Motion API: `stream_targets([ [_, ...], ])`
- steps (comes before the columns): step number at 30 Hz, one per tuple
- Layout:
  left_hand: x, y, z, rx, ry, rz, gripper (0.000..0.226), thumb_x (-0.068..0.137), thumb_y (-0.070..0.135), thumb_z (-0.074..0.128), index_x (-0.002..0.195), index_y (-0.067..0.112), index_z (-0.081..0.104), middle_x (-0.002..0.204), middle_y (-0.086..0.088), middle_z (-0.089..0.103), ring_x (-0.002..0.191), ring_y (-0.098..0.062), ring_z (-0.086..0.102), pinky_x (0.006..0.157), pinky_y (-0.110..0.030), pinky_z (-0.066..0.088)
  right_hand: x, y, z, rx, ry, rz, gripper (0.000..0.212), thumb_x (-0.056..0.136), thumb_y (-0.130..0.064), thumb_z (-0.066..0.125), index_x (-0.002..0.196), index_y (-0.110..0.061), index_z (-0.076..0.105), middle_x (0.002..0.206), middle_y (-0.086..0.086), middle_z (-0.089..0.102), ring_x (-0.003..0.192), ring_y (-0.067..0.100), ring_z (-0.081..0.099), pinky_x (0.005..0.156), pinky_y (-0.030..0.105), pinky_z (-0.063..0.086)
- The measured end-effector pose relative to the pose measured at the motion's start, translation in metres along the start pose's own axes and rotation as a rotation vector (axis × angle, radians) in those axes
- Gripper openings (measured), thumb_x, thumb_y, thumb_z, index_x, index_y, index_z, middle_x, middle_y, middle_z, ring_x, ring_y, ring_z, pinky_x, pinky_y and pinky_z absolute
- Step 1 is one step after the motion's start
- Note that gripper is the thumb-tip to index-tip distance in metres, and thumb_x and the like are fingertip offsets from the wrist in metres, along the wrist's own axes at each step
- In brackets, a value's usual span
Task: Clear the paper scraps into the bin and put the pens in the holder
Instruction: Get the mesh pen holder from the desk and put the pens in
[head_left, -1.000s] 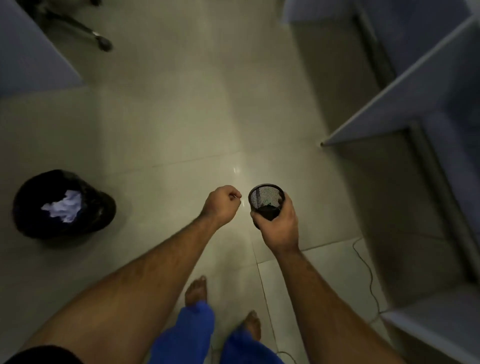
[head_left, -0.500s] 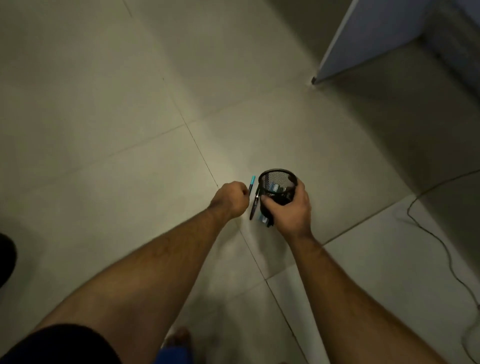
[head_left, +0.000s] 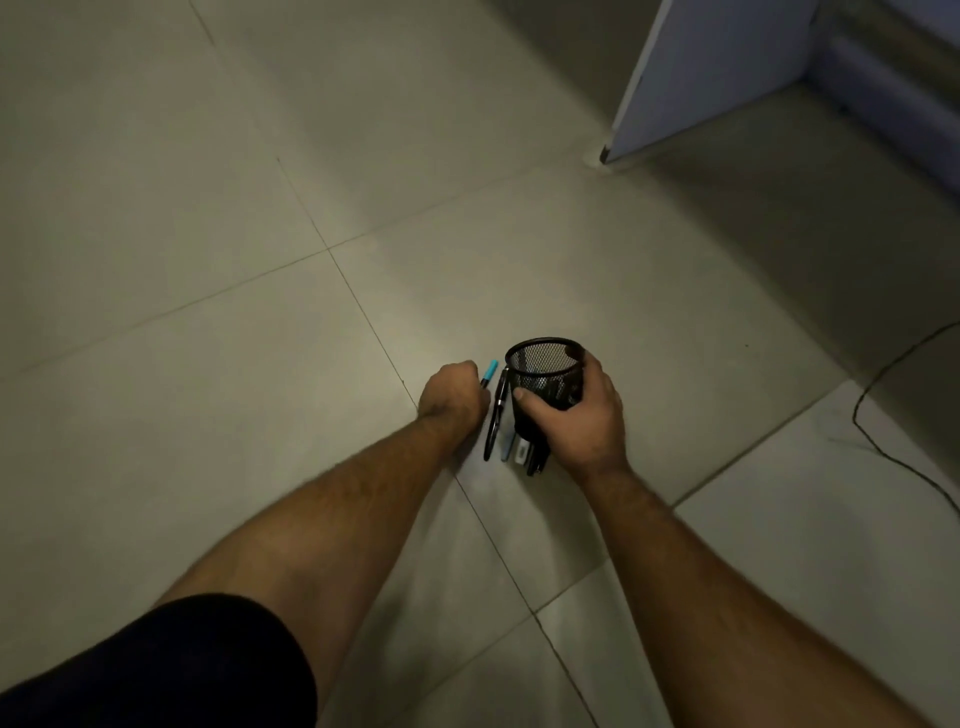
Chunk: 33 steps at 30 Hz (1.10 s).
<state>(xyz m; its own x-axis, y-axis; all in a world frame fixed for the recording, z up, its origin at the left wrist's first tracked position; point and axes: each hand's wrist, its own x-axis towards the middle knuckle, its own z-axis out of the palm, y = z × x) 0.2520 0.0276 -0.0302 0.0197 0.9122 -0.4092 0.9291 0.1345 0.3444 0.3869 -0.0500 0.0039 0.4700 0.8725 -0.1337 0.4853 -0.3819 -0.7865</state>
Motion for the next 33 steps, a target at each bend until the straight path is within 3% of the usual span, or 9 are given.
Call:
stream_targets([
  [4,-0.004,-0.017,-0.017,-0.092,0.048,-0.094,0.028,0.082,0.037,0.066,0.099,0.015,0.067,0.099,-0.009,0.069,0.092,-0.03,0.066,0.072,-0.032,0.05,-0.004,-0.012,-0.002,-0.002,-0.002,0.019,0.087,0.055,-0.063,0.075,0.132,-0.031,0.053,0.124,-0.005,0.062,0.118,0.02,0.057,0.102,0.041,0.05],
  [7,-0.001,-0.023,-0.031,-0.511,0.134,-0.172,0.019,0.071,0.033,0.073,0.078,0.016,0.071,0.082,-0.006,0.073,0.077,-0.025,0.068,0.066,-0.027,0.051,-0.009,-0.017,0.005,-0.049,0.006,0.034,0.09,0.058,-0.054,0.081,0.137,-0.024,0.05,0.128,0.002,0.06,0.121,0.025,0.054,0.105,0.039,0.047],
  [9,-0.004,-0.014,-0.05,-0.821,0.169,-0.172,0.012,0.07,0.024,0.073,0.069,0.015,0.066,0.073,-0.008,0.07,0.069,-0.026,0.067,0.064,-0.034,0.058,-0.013,-0.022,0.007,-0.091,0.033,0.048,0.091,0.06,-0.047,0.085,0.139,-0.02,0.049,0.13,0.007,0.059,0.122,0.028,0.052,0.105,0.038,0.045],
  [13,-0.012,0.005,-0.081,-1.135,0.214,-0.076,0.006,0.082,0.006,0.064,0.08,0.002,0.06,0.069,-0.01,0.061,0.059,-0.02,0.06,0.063,-0.035,0.059,-0.011,-0.025,0.007,-0.166,0.035,0.043,0.094,0.06,-0.045,0.086,0.14,-0.017,0.046,0.131,0.01,0.057,0.122,0.03,0.051,0.102,0.039,0.043],
  [22,-0.019,0.026,-0.074,-1.114,0.202,0.067,0.005,0.081,0.003,0.063,0.085,-0.001,0.062,0.078,-0.018,0.062,0.066,-0.023,0.063,0.067,-0.035,0.061,-0.005,-0.014,-0.003,-0.202,0.03,0.059,0.088,0.061,-0.037,0.085,0.138,-0.017,0.046,0.129,0.009,0.059,0.119,0.031,0.054,0.099,0.041,0.046],
  [27,-0.025,0.039,-0.06,-1.028,0.01,0.148,0.004,0.08,0.004,0.073,0.081,0.001,0.069,0.07,-0.003,0.063,0.06,-0.001,0.058,0.061,-0.015,0.048,-0.011,-0.01,-0.002,-0.131,0.094,0.028,0.083,0.057,-0.045,0.082,0.131,-0.023,0.05,0.123,0.002,0.063,0.113,0.026,0.057,0.096,0.042,0.049],
  [30,-0.028,0.037,-0.052,-0.935,-0.084,0.165,0.013,0.077,0.006,0.077,0.089,0.004,0.072,0.074,0.0,0.063,0.067,-0.006,0.057,0.066,-0.018,0.048,-0.012,-0.007,-0.006,-0.098,0.153,0.014,0.087,0.056,-0.048,0.08,0.133,-0.021,0.05,0.125,0.002,0.062,0.114,0.027,0.058,0.098,0.041,0.048],
  [33,-0.025,0.031,-0.055,-1.088,-0.085,0.062,0.018,0.082,0.002,0.067,0.099,0.002,0.073,0.077,0.002,0.065,0.064,-0.001,0.055,0.063,-0.017,0.044,-0.01,-0.003,-0.012,-0.087,0.125,0.025,0.089,0.058,-0.049,0.081,0.136,-0.023,0.047,0.13,0.0,0.059,0.118,0.024,0.055,0.101,0.043,0.048],
])
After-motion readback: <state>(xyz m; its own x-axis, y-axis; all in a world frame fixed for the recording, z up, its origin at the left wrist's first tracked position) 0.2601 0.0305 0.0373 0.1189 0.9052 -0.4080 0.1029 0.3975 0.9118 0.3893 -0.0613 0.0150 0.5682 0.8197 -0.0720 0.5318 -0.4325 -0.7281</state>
